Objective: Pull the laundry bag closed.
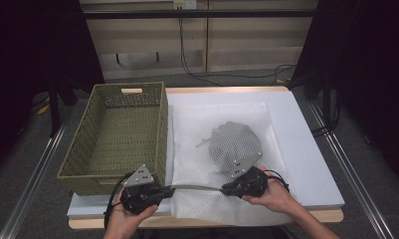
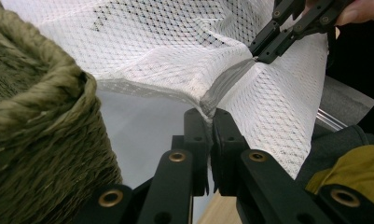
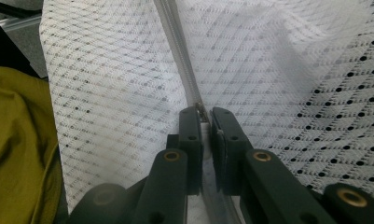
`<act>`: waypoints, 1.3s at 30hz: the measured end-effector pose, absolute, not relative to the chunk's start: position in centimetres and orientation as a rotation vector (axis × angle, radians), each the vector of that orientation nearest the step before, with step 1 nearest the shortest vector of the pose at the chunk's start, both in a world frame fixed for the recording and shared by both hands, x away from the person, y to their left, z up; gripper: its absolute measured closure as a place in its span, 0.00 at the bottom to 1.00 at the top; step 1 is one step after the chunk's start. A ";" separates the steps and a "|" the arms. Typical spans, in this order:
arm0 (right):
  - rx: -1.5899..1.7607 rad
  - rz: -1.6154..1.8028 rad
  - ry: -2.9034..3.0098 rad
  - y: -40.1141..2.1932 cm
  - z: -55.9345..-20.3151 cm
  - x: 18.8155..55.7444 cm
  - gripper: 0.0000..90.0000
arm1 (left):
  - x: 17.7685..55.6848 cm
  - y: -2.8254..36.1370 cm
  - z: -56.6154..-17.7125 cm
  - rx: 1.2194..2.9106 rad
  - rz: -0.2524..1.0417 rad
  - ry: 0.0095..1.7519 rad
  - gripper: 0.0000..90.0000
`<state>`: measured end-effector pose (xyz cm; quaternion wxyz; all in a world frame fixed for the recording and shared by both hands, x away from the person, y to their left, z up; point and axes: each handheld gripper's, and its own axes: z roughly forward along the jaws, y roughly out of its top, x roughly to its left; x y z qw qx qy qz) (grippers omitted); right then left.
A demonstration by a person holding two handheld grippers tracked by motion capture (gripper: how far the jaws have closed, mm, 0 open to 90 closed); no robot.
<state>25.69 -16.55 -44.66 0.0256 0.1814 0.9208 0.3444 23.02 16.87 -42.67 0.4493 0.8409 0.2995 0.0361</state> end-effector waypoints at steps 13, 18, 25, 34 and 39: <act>0.603 1.060 2.834 -17.9 -44.8 25.7 0.93 | 23.1 17.0 -42.6 2.081 0.096 0.746 0.96; 0.611 1.044 2.825 -18.3 -44.8 25.5 0.93 | 23.1 17.0 -42.6 2.081 0.092 0.744 0.96; 0.622 1.048 2.805 -19.0 -44.6 25.3 0.93 | 23.1 17.0 -42.7 2.082 0.093 0.750 0.96; 0.645 1.029 2.804 -19.8 -45.0 25.3 0.93 | 23.1 17.0 -42.9 2.085 0.092 0.747 0.96; 0.657 1.026 2.799 -20.3 -45.0 25.3 0.93 | 23.1 16.9 -42.8 2.089 0.089 0.749 0.96</act>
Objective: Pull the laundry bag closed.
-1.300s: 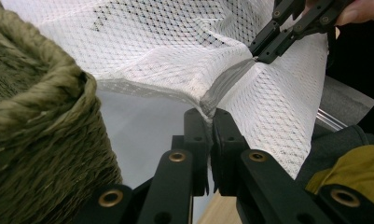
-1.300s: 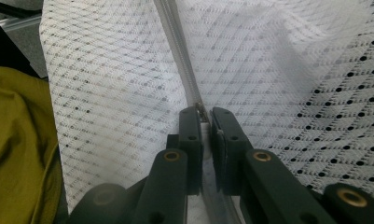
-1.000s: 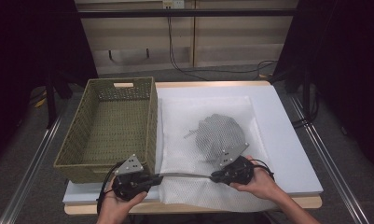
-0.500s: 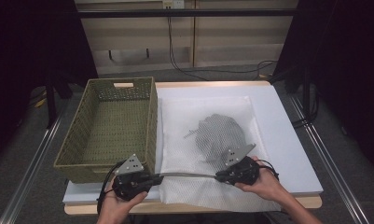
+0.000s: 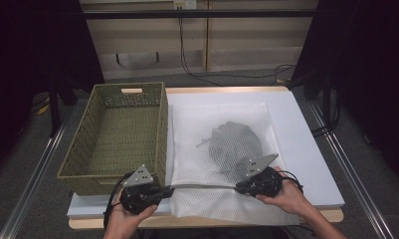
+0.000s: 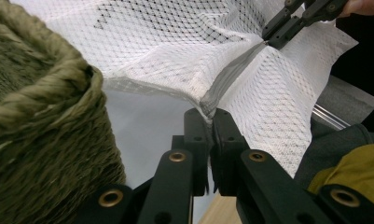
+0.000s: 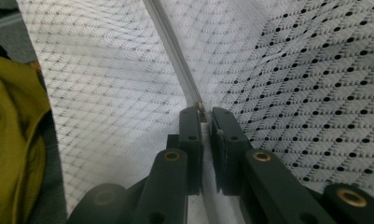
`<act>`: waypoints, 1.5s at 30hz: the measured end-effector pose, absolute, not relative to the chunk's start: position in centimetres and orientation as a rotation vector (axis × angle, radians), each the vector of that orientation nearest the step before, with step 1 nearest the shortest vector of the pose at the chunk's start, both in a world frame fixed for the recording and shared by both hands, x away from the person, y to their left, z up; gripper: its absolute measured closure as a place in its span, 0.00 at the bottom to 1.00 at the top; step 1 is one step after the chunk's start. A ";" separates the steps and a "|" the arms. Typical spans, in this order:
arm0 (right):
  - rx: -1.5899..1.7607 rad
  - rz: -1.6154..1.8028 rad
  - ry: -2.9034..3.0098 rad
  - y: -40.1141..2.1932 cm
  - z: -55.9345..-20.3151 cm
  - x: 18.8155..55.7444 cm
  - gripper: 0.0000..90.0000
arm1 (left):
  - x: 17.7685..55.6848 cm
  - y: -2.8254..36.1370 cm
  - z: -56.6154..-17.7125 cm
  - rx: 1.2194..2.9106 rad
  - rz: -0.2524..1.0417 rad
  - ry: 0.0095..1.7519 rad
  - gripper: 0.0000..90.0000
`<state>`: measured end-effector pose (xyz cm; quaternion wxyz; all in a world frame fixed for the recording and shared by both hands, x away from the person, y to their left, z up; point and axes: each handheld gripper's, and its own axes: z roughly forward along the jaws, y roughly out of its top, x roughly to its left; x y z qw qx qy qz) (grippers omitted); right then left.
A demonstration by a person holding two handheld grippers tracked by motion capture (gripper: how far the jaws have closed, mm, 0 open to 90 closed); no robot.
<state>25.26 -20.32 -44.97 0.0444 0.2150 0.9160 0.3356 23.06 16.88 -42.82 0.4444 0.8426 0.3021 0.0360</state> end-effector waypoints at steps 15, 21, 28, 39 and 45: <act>0.702 0.972 2.768 -22.5 -44.9 24.5 0.93 | 23.0 16.8 -42.9 2.103 0.085 0.749 0.96; 0.712 0.970 2.775 -22.8 -45.1 24.3 0.93 | 23.0 17.1 -43.1 2.104 0.080 0.761 0.96; 0.701 0.958 2.769 -23.0 -45.0 24.2 0.93 | 23.0 16.9 -43.1 2.114 0.073 0.760 0.96; 0.716 0.926 2.750 -23.7 -44.6 23.6 0.93 | 23.0 17.1 -43.1 2.107 0.091 0.777 0.96; 0.758 0.923 2.749 -24.7 -45.0 23.3 0.93 | 23.1 17.1 -43.2 2.120 0.089 0.783 0.96</act>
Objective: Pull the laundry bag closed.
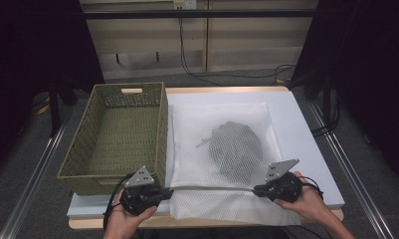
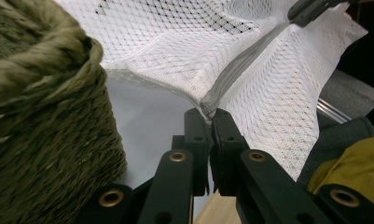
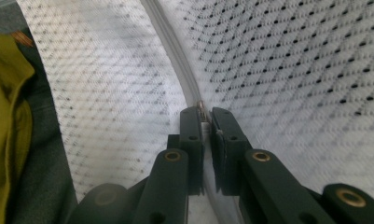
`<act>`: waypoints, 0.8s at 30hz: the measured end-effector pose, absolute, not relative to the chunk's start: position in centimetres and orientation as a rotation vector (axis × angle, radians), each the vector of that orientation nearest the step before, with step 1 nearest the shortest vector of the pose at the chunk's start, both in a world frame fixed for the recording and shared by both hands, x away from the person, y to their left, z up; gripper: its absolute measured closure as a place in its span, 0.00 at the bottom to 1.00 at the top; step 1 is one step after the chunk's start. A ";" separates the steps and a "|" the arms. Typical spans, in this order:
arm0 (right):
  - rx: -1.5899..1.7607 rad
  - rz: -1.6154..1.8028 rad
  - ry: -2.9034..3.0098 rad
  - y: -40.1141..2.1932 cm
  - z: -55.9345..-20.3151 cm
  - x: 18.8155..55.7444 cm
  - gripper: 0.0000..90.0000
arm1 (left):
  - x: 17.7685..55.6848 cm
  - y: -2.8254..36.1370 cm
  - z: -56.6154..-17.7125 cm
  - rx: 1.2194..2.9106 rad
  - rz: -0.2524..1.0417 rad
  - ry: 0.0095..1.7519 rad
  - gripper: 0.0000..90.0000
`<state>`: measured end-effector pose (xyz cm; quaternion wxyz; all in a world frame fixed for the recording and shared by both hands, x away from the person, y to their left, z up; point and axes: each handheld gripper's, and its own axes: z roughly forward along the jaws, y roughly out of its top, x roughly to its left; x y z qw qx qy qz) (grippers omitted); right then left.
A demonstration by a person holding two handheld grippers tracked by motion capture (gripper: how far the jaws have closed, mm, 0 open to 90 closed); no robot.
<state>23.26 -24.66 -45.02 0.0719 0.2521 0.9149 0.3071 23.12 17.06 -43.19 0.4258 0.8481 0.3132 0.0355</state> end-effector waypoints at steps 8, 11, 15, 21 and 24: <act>0.797 0.919 2.734 -26.5 -45.2 23.3 0.93 | 23.3 16.9 -43.2 2.122 0.087 0.784 0.96; 0.820 0.908 2.728 -27.2 -45.4 23.1 0.93 | 23.4 17.1 -43.2 2.122 0.086 0.789 0.96; 0.860 0.899 2.701 -28.3 -45.2 22.9 0.93 | 23.3 17.2 -43.3 2.113 0.076 0.787 0.96; 0.889 0.891 2.679 -29.1 -45.1 22.5 0.94 | 23.5 17.1 -43.2 2.115 0.077 0.782 0.96; 0.892 0.884 2.681 -29.3 -45.2 22.4 0.94 | 23.5 17.1 -43.2 2.119 0.076 0.783 0.96</act>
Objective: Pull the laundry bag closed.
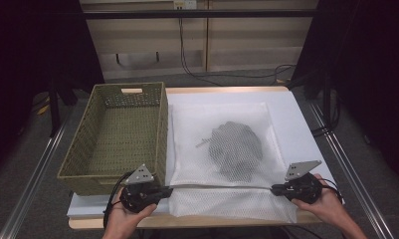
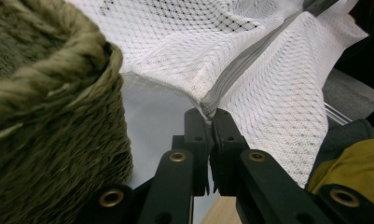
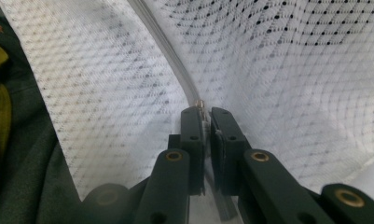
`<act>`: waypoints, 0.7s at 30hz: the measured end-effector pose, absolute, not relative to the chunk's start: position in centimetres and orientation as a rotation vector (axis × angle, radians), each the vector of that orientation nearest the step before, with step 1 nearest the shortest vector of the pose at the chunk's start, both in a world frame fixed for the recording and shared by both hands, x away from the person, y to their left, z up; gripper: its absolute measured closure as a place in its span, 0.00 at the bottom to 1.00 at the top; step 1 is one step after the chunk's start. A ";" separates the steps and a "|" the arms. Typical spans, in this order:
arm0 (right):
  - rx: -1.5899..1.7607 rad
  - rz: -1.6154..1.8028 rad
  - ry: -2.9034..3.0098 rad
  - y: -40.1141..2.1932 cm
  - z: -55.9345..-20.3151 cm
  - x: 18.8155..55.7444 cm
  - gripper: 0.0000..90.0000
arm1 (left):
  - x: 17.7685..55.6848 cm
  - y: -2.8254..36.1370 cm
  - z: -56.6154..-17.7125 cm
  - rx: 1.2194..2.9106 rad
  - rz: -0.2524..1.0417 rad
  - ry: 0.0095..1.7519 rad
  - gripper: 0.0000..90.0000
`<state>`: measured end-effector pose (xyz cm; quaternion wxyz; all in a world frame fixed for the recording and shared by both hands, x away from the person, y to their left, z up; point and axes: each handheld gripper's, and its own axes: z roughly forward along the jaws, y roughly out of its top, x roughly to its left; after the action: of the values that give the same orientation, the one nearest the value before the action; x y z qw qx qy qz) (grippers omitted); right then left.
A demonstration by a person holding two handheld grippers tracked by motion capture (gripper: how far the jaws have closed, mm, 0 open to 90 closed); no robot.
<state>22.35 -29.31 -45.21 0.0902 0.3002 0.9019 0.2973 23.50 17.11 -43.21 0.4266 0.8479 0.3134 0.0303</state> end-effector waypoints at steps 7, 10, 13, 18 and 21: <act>0.906 0.881 2.671 -29.7 -45.2 22.1 0.97 | 23.5 17.4 -43.2 2.115 0.081 0.788 0.96; 0.870 0.850 2.682 -29.4 -45.3 22.0 0.97 | 23.3 17.6 -43.1 2.112 0.089 0.782 0.96; 0.860 0.872 2.687 -29.5 -45.4 21.9 0.97 | 23.2 17.5 -43.2 2.129 0.090 0.785 0.96; 0.871 0.836 2.672 -30.0 -45.4 21.5 0.97 | 23.3 17.5 -43.1 2.128 0.089 0.784 0.96; 0.900 0.828 2.661 -30.4 -45.2 21.3 0.97 | 23.2 17.5 -43.3 2.131 0.089 0.793 0.96</act>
<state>21.33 -30.43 -45.24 0.1063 0.3056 0.9035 0.2811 23.21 17.52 -43.27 0.4196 0.8501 0.3162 0.0354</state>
